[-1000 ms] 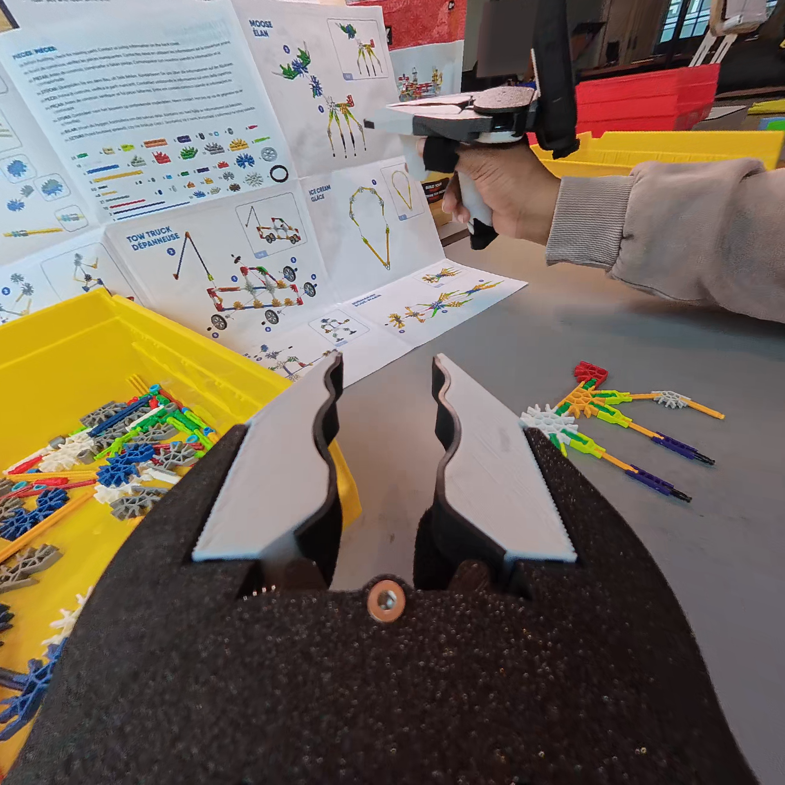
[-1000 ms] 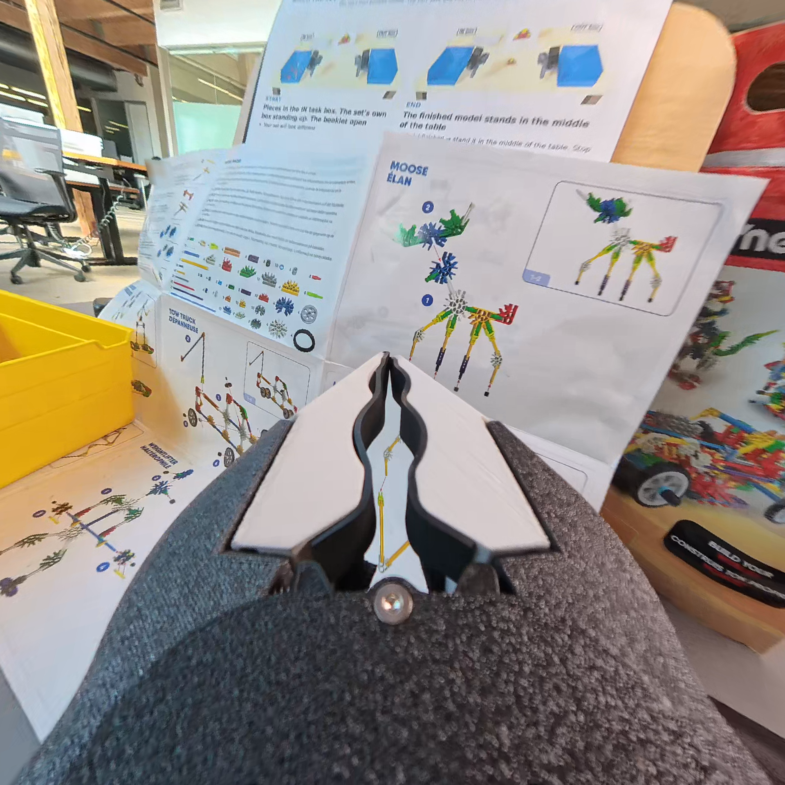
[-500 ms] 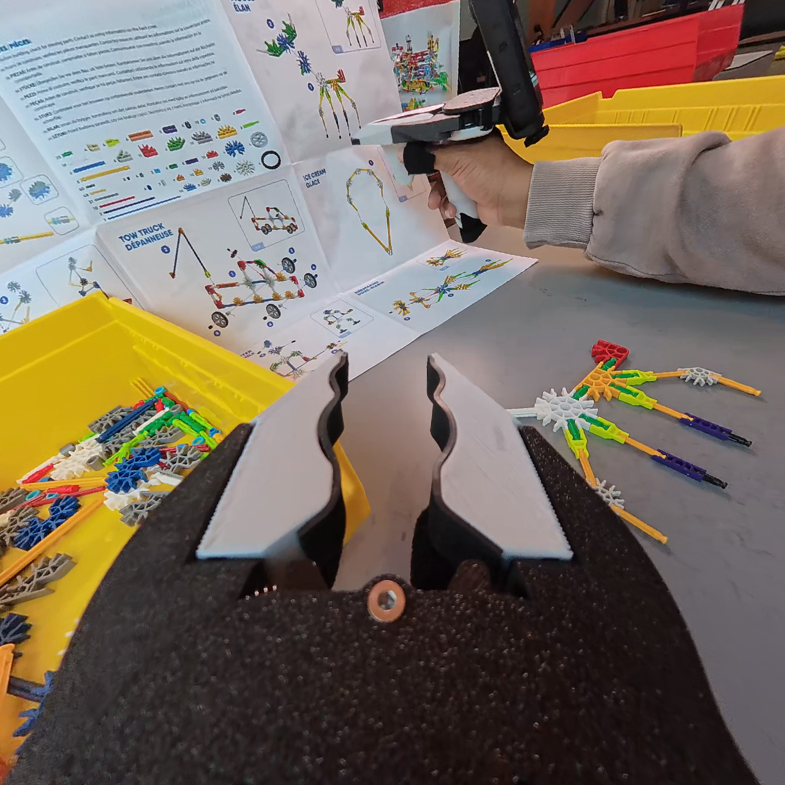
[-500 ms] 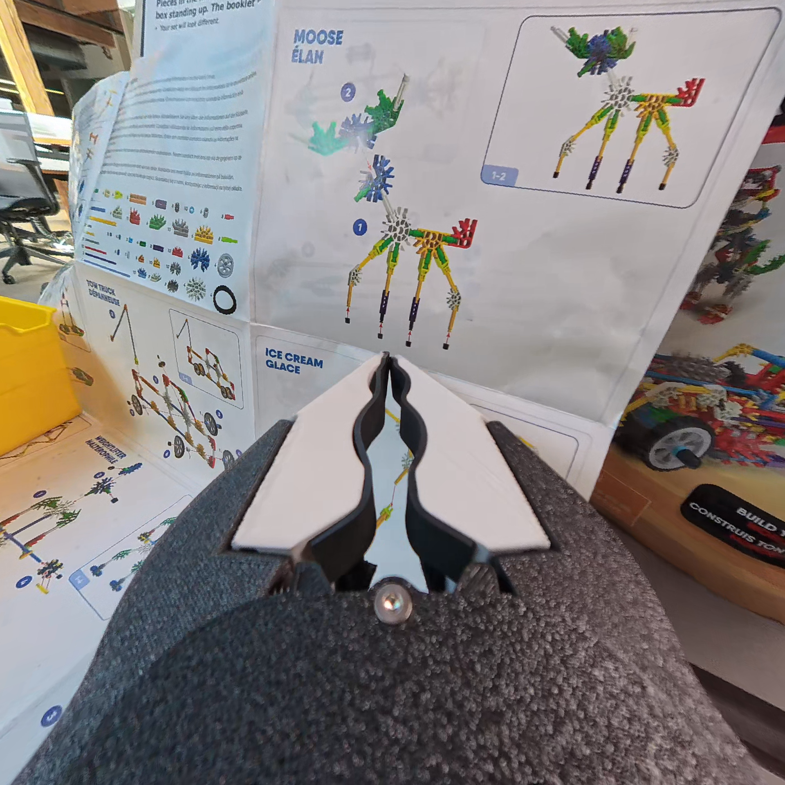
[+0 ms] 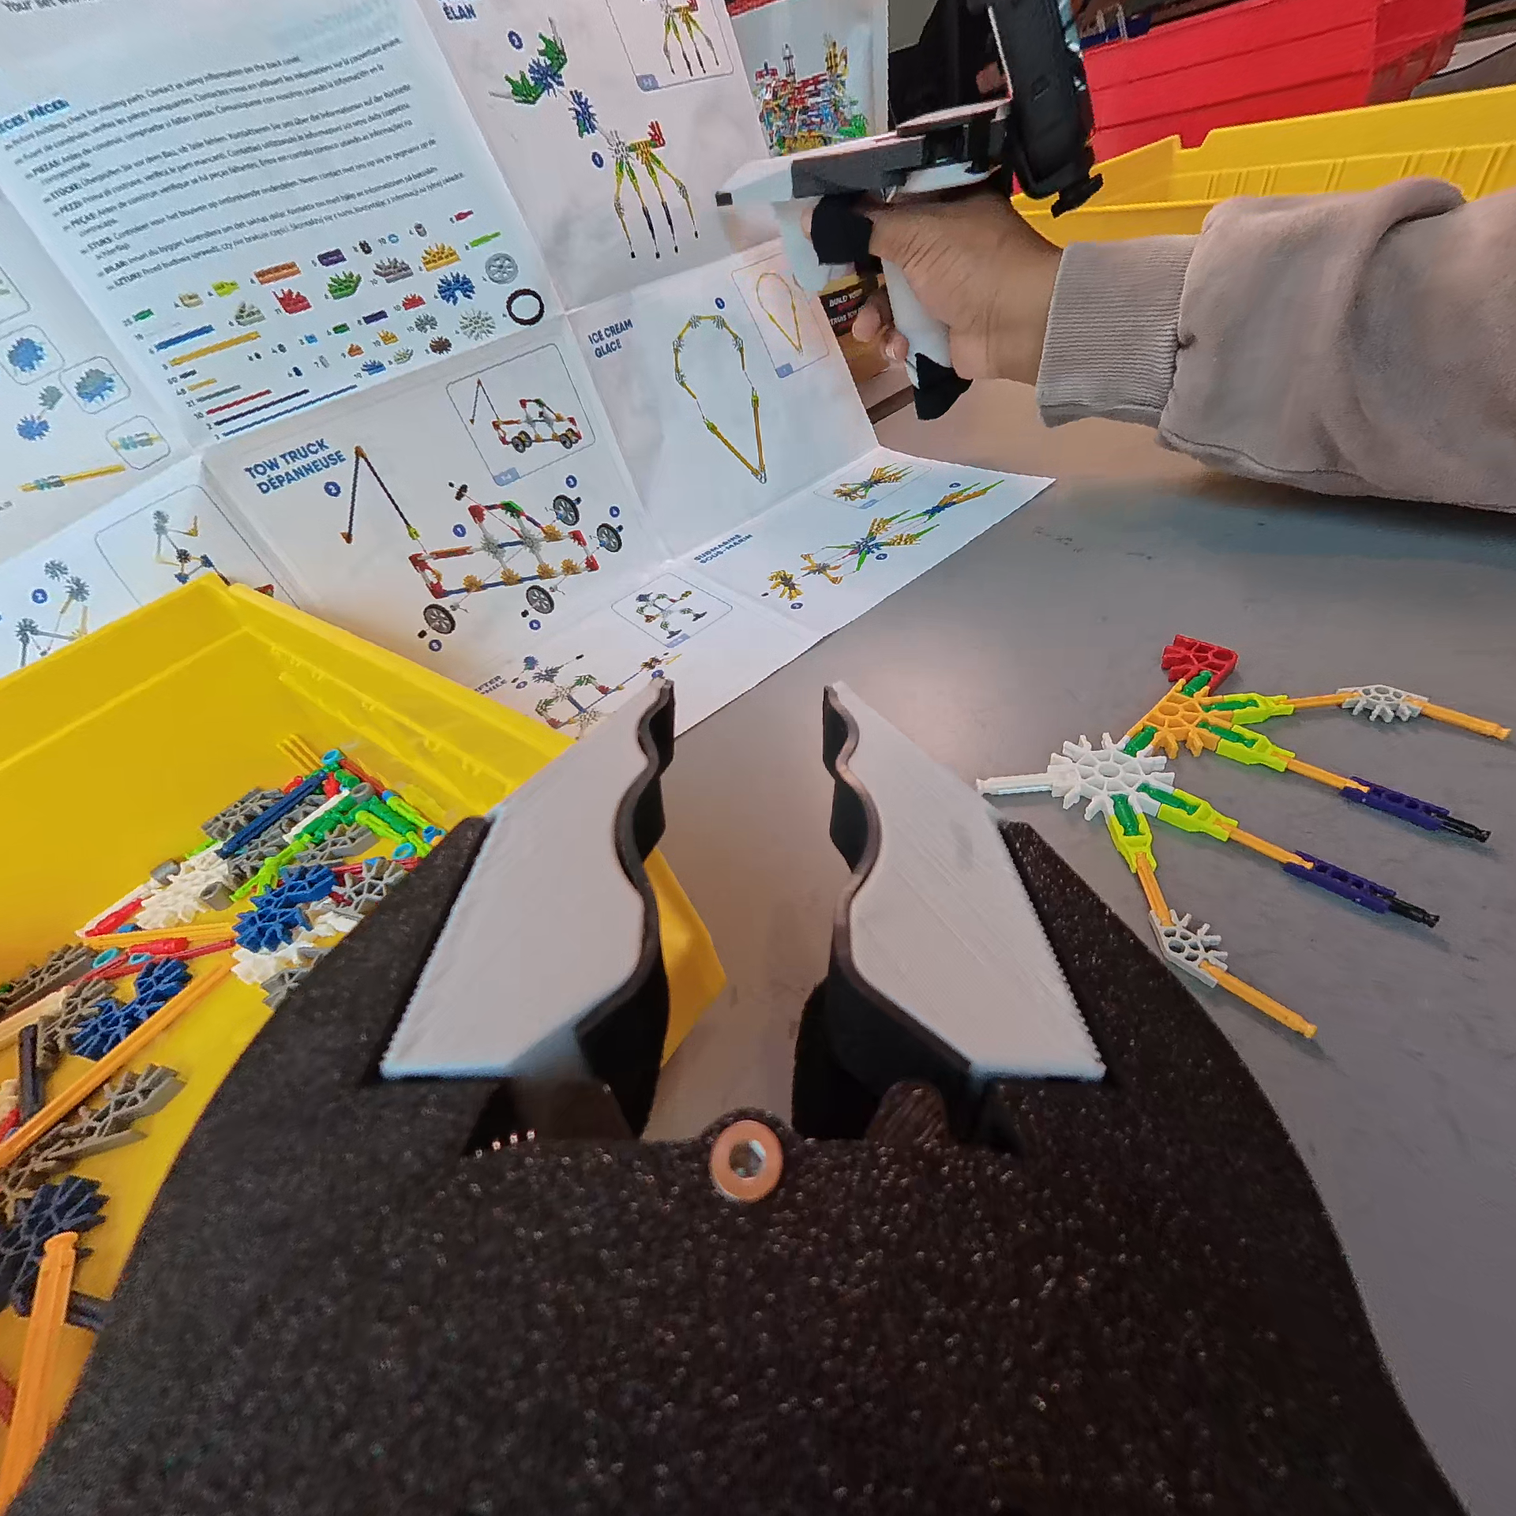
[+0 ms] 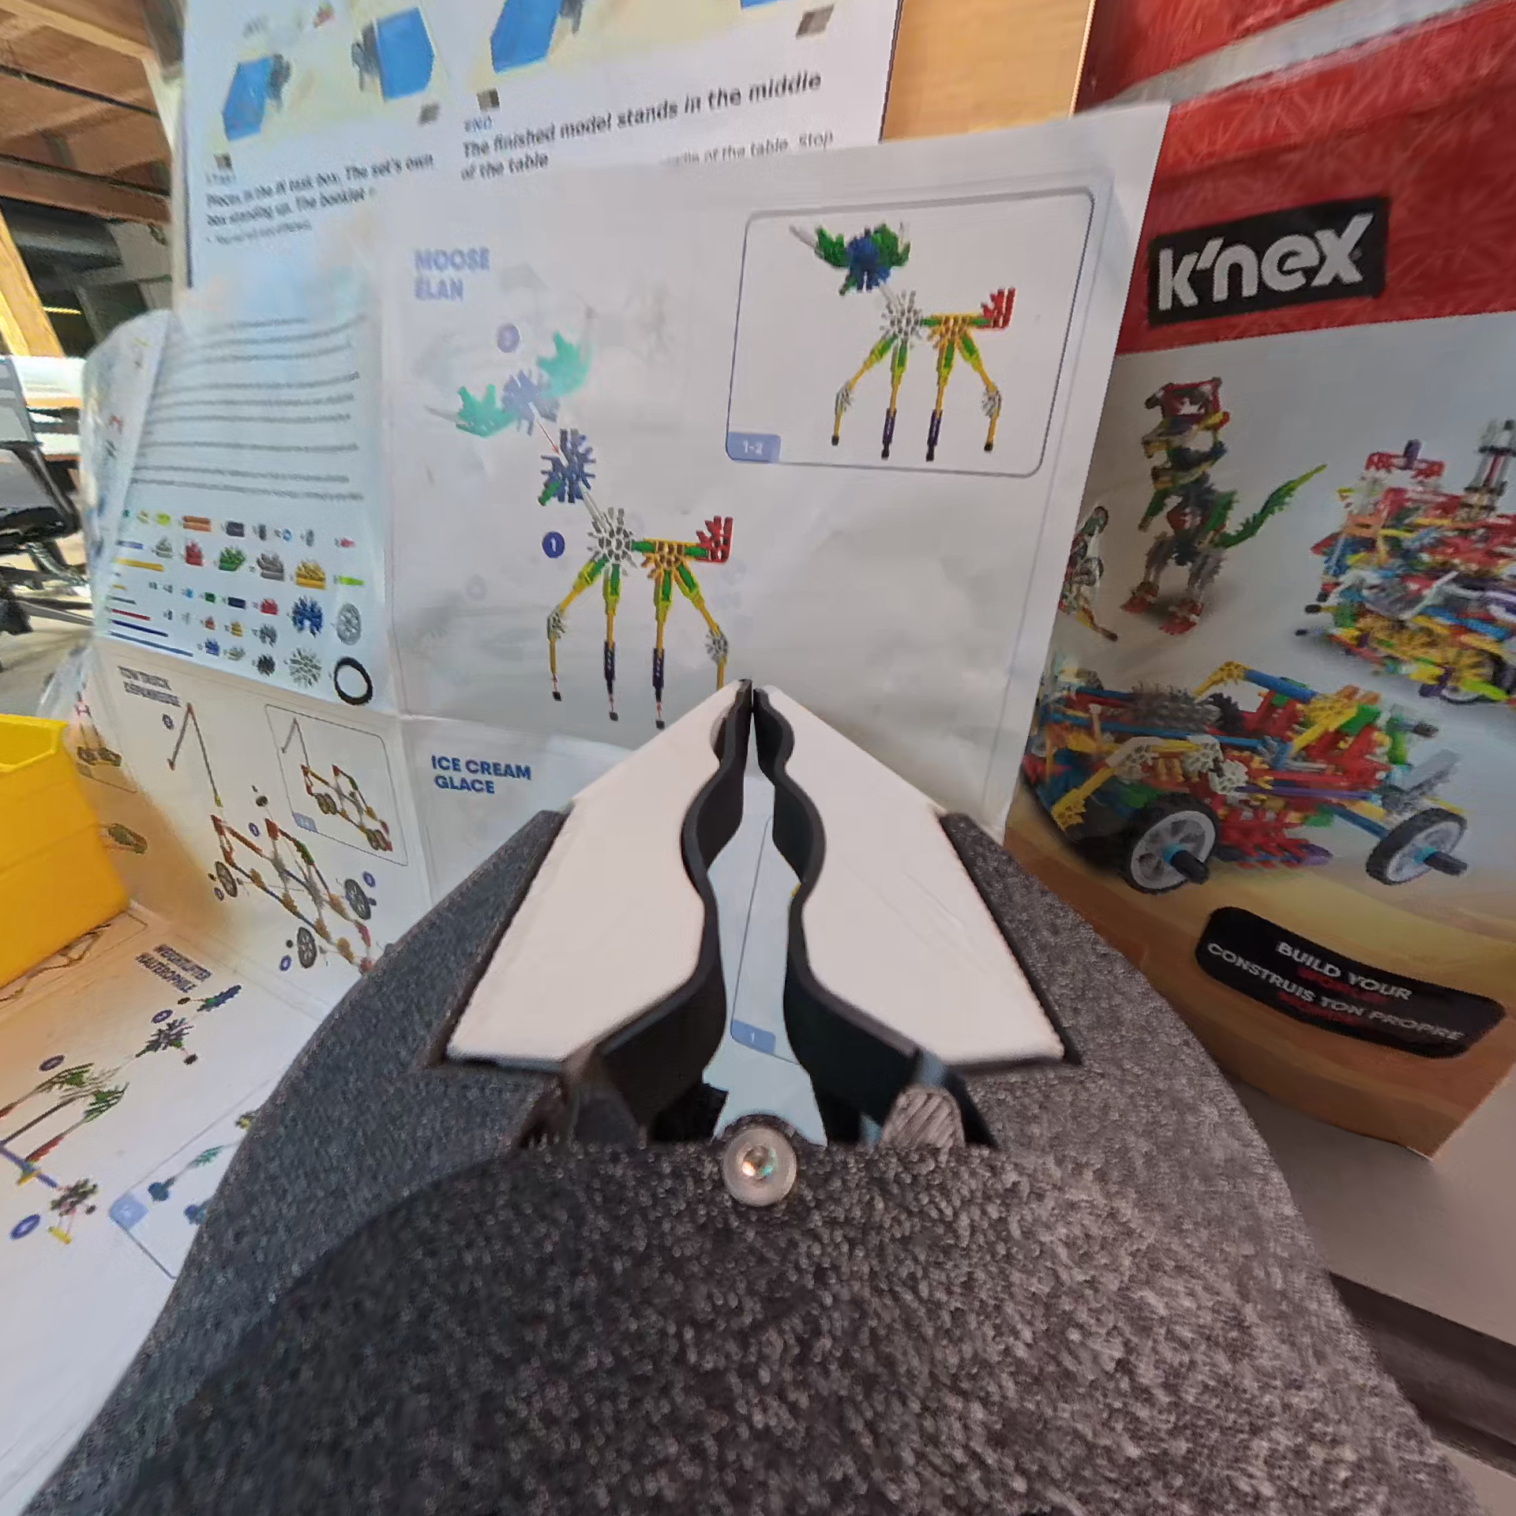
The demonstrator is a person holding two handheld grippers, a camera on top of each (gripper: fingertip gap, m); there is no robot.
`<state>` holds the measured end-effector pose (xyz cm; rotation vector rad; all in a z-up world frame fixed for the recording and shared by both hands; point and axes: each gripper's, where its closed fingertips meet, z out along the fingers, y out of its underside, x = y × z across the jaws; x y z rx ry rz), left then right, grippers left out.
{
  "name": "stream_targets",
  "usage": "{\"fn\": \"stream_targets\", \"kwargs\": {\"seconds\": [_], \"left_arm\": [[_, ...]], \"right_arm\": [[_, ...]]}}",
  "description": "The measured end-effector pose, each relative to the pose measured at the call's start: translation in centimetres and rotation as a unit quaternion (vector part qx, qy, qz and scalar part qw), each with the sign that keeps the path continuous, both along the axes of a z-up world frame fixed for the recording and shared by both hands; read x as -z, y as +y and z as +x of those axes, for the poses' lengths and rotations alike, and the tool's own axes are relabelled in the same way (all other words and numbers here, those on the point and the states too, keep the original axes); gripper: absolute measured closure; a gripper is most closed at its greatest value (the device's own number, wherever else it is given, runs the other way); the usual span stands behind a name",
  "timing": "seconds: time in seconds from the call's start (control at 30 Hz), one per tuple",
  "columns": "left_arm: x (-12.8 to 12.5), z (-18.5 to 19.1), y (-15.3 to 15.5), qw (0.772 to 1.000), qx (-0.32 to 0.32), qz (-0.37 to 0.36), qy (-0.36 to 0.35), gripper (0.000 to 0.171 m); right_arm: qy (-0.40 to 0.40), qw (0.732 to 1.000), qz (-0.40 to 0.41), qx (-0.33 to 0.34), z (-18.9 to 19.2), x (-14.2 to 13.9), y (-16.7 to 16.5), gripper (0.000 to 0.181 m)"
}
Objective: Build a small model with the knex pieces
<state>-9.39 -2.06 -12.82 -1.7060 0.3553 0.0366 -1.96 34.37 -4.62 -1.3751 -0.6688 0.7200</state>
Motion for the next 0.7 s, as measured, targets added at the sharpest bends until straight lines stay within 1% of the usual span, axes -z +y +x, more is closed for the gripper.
{"fn": "stream_targets", "kwargs": {"seconds": [0.1, 0.2, 0.23, 0.3, 0.37, 0.4, 0.43, 0.47, 0.5, 0.57, 0.6, 0.63, 0.67, 0.7], "left_arm": [[-0.1, -0.1, 0.0, 1.0, -0.001, 0.002, 0.002, 0.135], [-0.1, 0.0, -0.1, 1.0, 0.0, 0.0, 0.001, 0.134], [-0.1, 0.0, -0.2, 1.0, 0.002, 0.0, 0.001, 0.134], [-0.3, 0.4, -0.4, 1.0, 0.008, 0.004, 0.003, 0.134], [-0.4, 0.9, -0.6, 1.0, 0.019, 0.006, 0.005, 0.134], [-0.4, 1.2, -0.7, 1.0, 0.026, 0.006, 0.005, 0.134], [-0.5, 1.5, -0.8, 0.999, 0.033, 0.007, 0.005, 0.134], [-0.5, 1.8, -0.8, 0.999, 0.041, 0.006, 0.003, 0.134], [-0.4, 2.1, -0.8, 0.999, 0.049, 0.004, 0.001, 0.134], [-0.4, 2.8, -0.9, 0.998, 0.063, 0.0, -0.002, 0.134], [-0.3, 3.1, -1.0, 0.997, 0.071, -0.001, 0.0, 0.134], [-0.3, 3.4, -1.0, 0.997, 0.077, -0.002, 0.004, 0.134], [-0.3, 3.7, -1.0, 0.997, 0.082, -0.003, 0.009, 0.134], [-0.3, 3.9, -1.0, 0.996, 0.086, -0.003, 0.012, 0.134]], "right_arm": [[0.036, 0.998, 0.036, -0.02, 0.4, -4.3, -2.3, 0.18], [0.069, 0.993, 0.091, -0.041, 2.4, -10.4, -5.3, 0.176], [0.073, 0.99, 0.117, -0.04, 3.9, -12.6, -6.1, 0.174], [0.07, 0.986, 0.152, -0.008, 8.2, -16.2, -6.3, 0.171], [0.073, 0.986, 0.149, 0.033, 13.1, -17.9, -5.2, 0.171], [0.061, 0.987, 0.137, 0.053, 15.3, -17.8, -4.2, 0.17], [0.03, 0.99, 0.118, 0.077, 17.5, -16.9, -2.9, 0.169], [-0.017, 0.991, 0.091, 0.102, 19.6, -15.3, -1.4, 0.168], [-0.071, 0.989, 0.055, 0.12, 21.6, -13.1, 0.1, 0.167], [-0.187, 0.973, -0.037, 0.129, 25.3, -7.4, 2.6, 0.166], [-0.243, 0.957, -0.094, 0.131, 27.2, -3.9, 3.4, 0.165], [-0.298, 0.934, -0.15, 0.127, 29.0, -0.4, 3.9, 0.163], [-0.344, 0.909, -0.195, 0.129, 30.9, 2.6, 4.1, 0.163], [-0.378, 0.889, -0.224, 0.131, 32.5, 4.9, 4.2, 0.163]]}}
